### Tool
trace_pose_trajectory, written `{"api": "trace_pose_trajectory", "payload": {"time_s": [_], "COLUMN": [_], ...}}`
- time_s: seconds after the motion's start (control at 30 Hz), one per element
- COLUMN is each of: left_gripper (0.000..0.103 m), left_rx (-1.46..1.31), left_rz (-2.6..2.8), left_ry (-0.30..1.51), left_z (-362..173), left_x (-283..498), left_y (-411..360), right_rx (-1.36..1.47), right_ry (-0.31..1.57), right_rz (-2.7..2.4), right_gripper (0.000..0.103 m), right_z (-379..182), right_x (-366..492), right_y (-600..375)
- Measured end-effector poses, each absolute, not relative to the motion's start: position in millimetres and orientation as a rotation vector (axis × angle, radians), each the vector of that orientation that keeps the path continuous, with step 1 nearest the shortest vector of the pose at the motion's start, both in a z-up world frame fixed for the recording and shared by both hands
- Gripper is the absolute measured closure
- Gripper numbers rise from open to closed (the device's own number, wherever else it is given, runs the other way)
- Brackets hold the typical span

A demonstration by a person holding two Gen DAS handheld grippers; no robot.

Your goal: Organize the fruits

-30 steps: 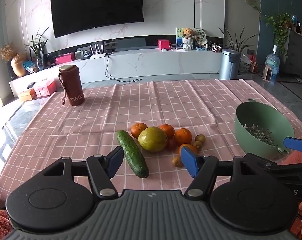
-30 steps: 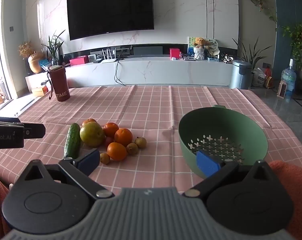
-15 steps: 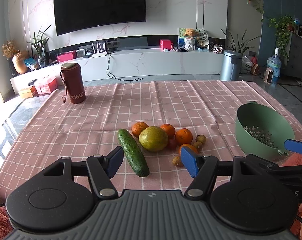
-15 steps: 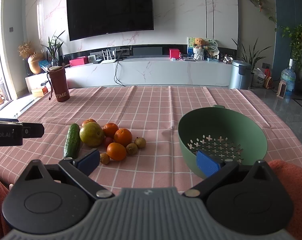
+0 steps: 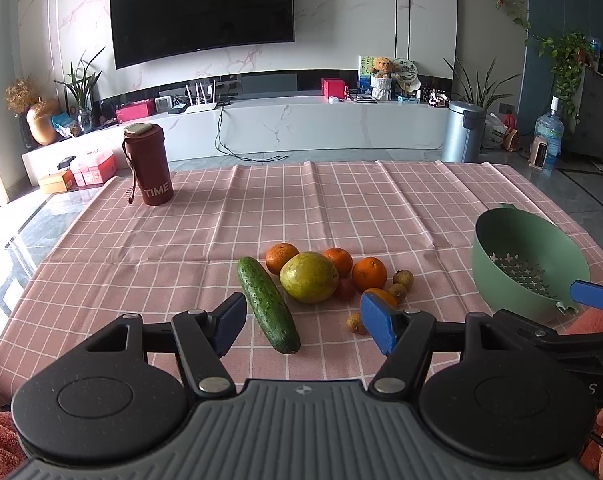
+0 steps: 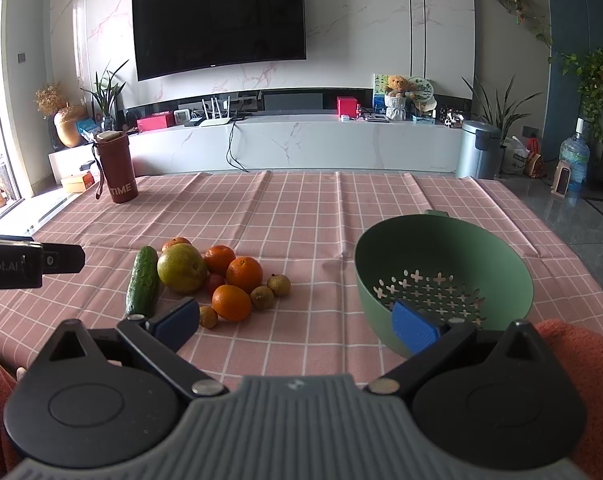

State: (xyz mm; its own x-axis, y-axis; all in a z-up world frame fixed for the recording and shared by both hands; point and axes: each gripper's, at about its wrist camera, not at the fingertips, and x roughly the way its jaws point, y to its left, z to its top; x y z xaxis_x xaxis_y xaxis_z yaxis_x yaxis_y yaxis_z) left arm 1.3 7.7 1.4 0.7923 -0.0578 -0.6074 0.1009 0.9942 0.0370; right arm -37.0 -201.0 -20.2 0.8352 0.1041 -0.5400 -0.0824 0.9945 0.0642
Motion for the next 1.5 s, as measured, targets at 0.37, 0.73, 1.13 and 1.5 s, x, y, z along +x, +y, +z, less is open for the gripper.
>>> {"api": "trace_pose_trajectory", "payload": {"time_s": [0.37,0.73,1.13,1.5], "left_gripper": [0.025,0.025,0.025,0.025], "left_rx": [0.053,0.040,0.042,0.040], "left_rz": [-0.080,-0.080,-0.087,-0.100], "left_ry": [0.654,0.664,0.671,0.678], "left_z": [-0.2,-3.4,-4.0,-4.3], "left_x": [2.6,4.6,4.4,6.0], "left_y": [10.2,8.2,5.6,2.6], "right_rx": [0.041,0.043,0.040,0.039], "right_ry": [0.573,0.574,0.576,0.578], "right_rz": [0.099,0.093,0.091,0.091], "right_gripper": [0.004,0.004,0.004,0.004], "right_z": [-20.6,-22.7,-23.6,-23.4], "right_x": [-36.1,-35.0,-34.4,-34.4], "right_y": [-202.2,-205.1,-204.0,-204.1]}}
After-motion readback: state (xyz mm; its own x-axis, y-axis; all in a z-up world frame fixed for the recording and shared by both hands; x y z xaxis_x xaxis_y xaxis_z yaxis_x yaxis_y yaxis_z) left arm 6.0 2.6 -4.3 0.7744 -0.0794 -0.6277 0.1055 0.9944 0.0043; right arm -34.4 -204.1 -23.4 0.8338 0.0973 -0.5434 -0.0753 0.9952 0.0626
